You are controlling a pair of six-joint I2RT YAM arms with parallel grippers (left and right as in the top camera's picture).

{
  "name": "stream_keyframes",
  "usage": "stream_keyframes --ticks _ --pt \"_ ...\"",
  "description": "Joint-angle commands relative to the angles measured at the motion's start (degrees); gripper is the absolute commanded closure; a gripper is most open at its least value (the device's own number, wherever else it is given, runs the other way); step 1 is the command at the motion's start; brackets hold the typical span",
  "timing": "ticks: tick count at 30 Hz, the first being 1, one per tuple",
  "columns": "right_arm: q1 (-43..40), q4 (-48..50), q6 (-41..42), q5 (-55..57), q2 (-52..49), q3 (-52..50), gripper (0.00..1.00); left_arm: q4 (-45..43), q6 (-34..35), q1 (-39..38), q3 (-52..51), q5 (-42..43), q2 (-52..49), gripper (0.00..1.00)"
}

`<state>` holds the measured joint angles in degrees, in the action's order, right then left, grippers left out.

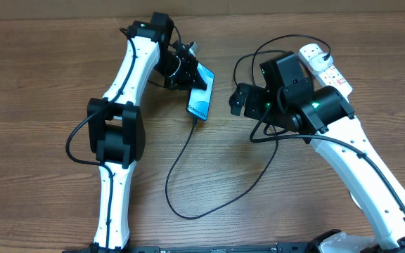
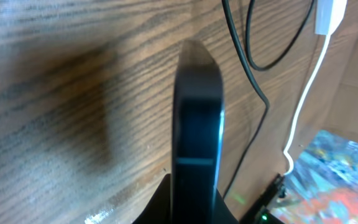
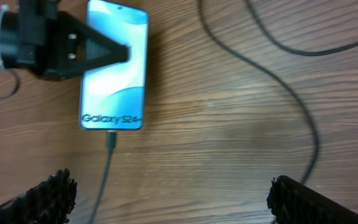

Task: Plug charger to phone and switch on socket
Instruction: 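Lay the phone flat on the table with the left gripper and release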

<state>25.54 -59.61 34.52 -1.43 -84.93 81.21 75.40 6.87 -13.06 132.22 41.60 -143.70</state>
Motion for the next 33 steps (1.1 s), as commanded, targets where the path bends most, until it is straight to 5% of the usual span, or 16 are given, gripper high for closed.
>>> stream_keyframes --ticks 1,19,33 --pt "-0.2 -0.8 0.0 6.4 -0.1 0.2 0.0 -0.5 -0.7 -0.9 0.1 -0.1 -0.1 0.94" --pt "-0.2 -2.2 2.8 9.1 -0.1 0.2 0.0 -2.1 0.9 -1.7 0.1 1.7 -7.0 0.95" --pt "-0.2 -2.1 2.8 9.1 -0.1 0.2 0.0 -3.7 0.9 -1.7 0.1 -4.4 -7.0 0.81"
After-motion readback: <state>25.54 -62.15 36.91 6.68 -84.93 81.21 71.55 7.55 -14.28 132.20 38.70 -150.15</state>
